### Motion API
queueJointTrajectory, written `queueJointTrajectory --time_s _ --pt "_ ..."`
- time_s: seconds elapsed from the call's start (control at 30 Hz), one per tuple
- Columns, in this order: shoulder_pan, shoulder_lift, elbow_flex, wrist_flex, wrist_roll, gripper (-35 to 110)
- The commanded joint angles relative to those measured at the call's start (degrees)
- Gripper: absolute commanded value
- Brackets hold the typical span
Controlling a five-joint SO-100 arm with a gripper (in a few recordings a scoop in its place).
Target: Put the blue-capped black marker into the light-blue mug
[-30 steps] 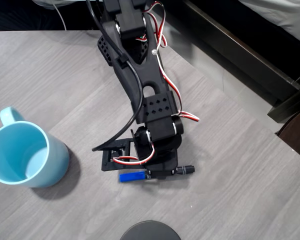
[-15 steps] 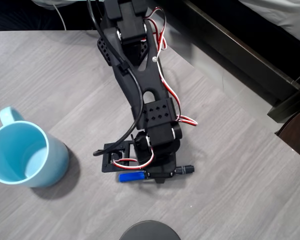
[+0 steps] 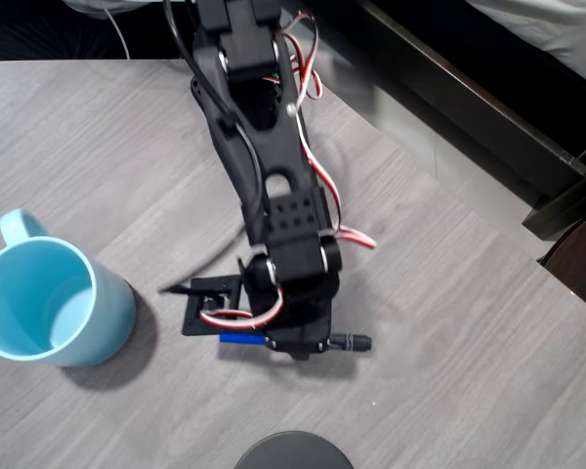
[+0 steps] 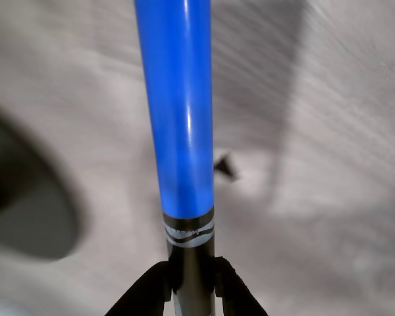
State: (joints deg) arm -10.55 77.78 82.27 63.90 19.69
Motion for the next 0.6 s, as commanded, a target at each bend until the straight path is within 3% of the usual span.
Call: queueJointTrajectory --time_s 0.0,0.4,0.57 --pt "3.08 11.60 -3.34 1.76 1.32 0" --pt "21.97 38.06 -1.23 4.83 9.58 0" --pt "29.97 43.15 11.25 -3.25 15.82 0"
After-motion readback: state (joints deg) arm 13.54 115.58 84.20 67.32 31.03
